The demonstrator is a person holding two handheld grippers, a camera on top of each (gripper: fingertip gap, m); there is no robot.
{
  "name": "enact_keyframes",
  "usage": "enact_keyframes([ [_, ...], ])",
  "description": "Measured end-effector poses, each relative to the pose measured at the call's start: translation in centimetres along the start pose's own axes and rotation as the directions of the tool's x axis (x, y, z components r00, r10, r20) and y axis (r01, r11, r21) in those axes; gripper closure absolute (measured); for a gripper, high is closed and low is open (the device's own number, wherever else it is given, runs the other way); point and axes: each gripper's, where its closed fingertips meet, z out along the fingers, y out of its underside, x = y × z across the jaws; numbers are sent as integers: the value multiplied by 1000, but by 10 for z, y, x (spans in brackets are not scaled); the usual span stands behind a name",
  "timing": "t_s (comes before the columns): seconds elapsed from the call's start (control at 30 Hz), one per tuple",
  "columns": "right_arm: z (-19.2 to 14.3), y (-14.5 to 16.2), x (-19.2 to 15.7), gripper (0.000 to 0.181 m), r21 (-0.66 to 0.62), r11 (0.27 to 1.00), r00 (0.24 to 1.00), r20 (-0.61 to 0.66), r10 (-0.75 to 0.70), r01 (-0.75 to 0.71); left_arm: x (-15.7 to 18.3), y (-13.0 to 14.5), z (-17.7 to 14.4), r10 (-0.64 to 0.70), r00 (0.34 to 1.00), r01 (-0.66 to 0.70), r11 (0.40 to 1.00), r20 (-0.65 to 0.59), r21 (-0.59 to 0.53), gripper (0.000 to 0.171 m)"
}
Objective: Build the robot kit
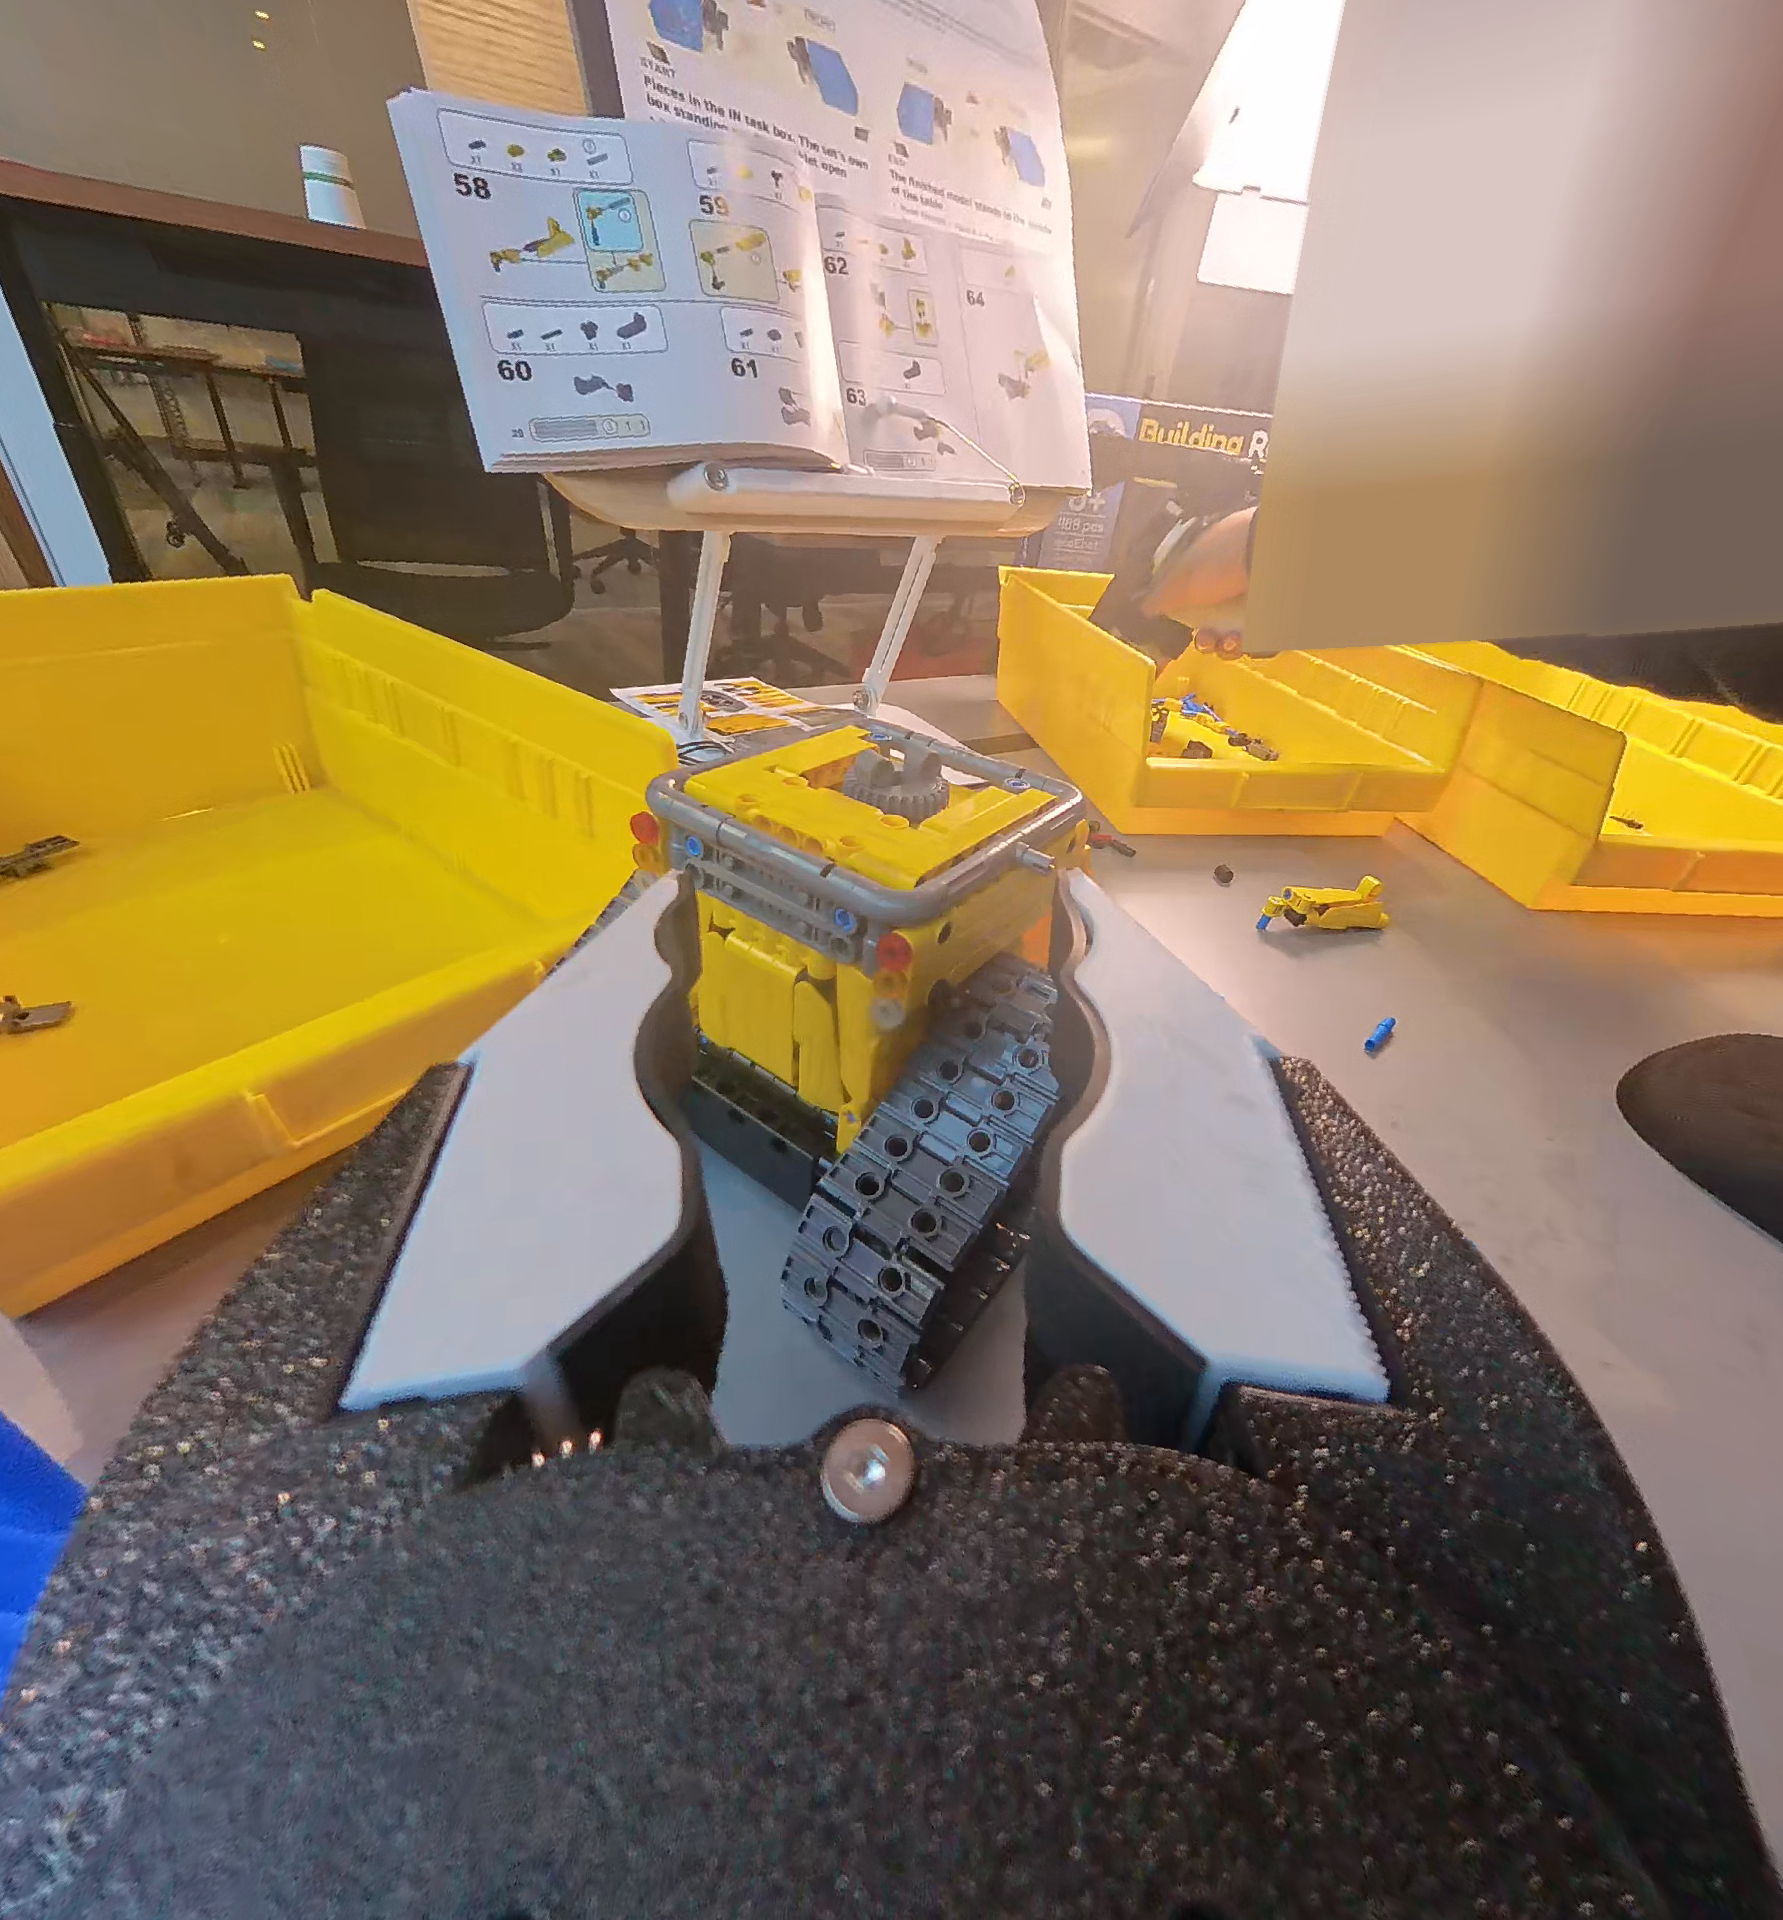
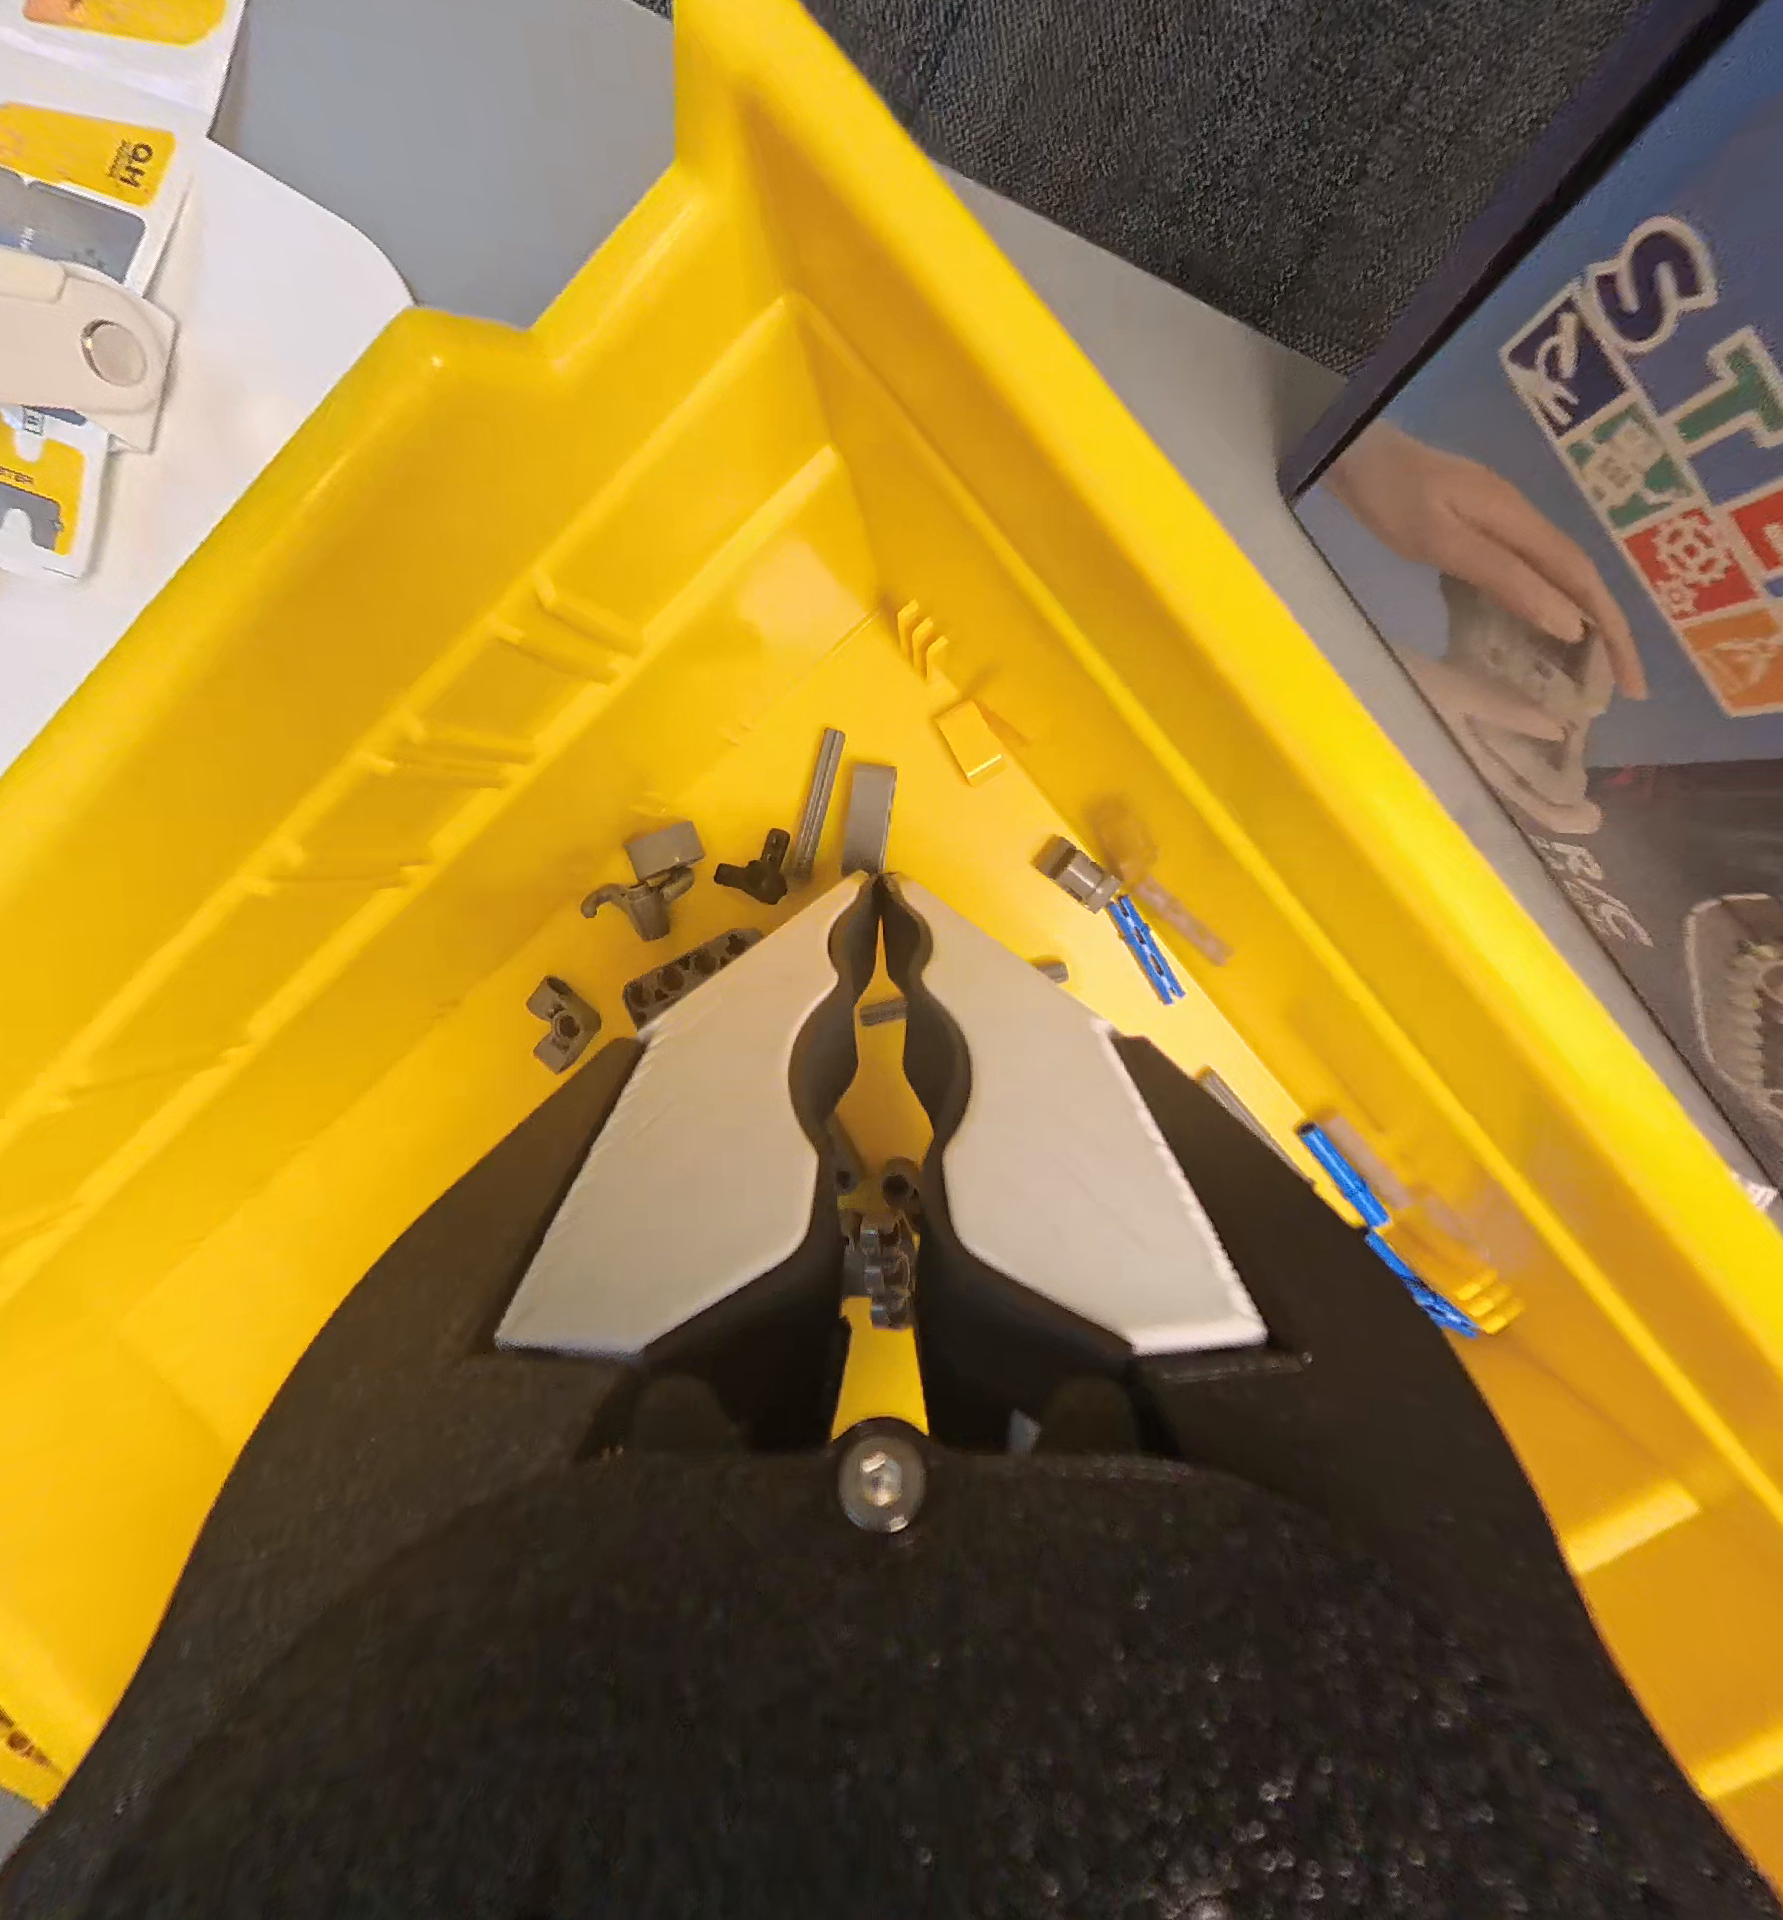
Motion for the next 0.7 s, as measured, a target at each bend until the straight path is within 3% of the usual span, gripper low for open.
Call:
enact_keyframes([
  [0.23, -12, 6, -2, 176, -25, 999, 999, 11, -45, 45, 0, 1, 0, -4, 1000, 4, 1000, 0, -3, 105],
  [0.53, -26, 57, -11, 161, -247, 944, 976, 27, -218, 218, 1, 2, 2, 4, 1000, -4, 1000, -4, -14, 105],
  [0.7, -22, 65, -31, 172, -253, 928, 961, 101, -257, 275, 0, 3, 2, -4, 1000, 4, 1000, -1, -18, 106],
])
